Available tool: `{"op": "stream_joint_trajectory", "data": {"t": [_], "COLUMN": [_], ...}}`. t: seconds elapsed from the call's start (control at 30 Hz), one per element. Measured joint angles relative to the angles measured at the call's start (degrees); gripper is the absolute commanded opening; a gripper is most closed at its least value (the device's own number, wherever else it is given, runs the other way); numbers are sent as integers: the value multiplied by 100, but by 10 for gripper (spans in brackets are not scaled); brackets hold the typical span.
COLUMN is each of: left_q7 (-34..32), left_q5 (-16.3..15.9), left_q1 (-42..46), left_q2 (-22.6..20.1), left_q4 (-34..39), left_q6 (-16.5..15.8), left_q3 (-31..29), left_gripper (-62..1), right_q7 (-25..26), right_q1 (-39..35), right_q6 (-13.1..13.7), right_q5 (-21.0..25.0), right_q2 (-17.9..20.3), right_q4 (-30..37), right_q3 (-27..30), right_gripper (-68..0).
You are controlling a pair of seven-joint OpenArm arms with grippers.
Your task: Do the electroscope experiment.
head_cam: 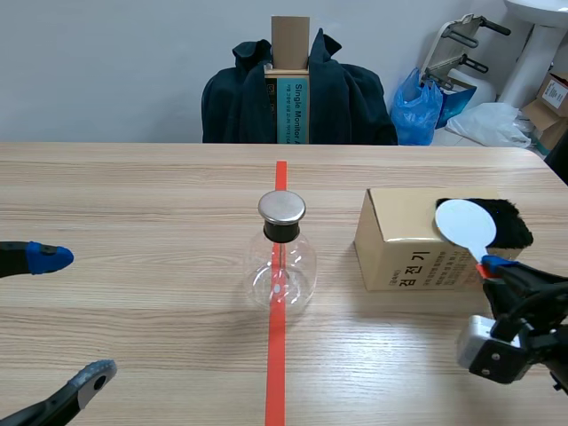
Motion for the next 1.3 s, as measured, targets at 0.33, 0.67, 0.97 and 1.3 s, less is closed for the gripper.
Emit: {"op": "stream_joint_trajectory", "data": {"t": [0.33,0.67,0.97,1.3], "left_q7": [15,17,17,17], "left_q5": [0,0,0,0], "left_q1": [0,0,0,0], "left_q2": [0,-2,0,-2], "left_q4": [0,-2,-2,-2], "left_q6": [0,9,7,9], "left_q3": [0,0,0,0], "left_gripper": [14,14,14,14], "right_q7": [-490,-922,-444,-398], "right_q1": [13,15,15,13], "right_q6": [-4,175,389,396], "right_q5": [-13,11,83,-31], "right_q2": [-13,68,107,133], "right_q4": [11,22,33,151], "right_q3": [-17,-92,-61,-15], "right_gripper": [-669,-669,-669,-669]}}
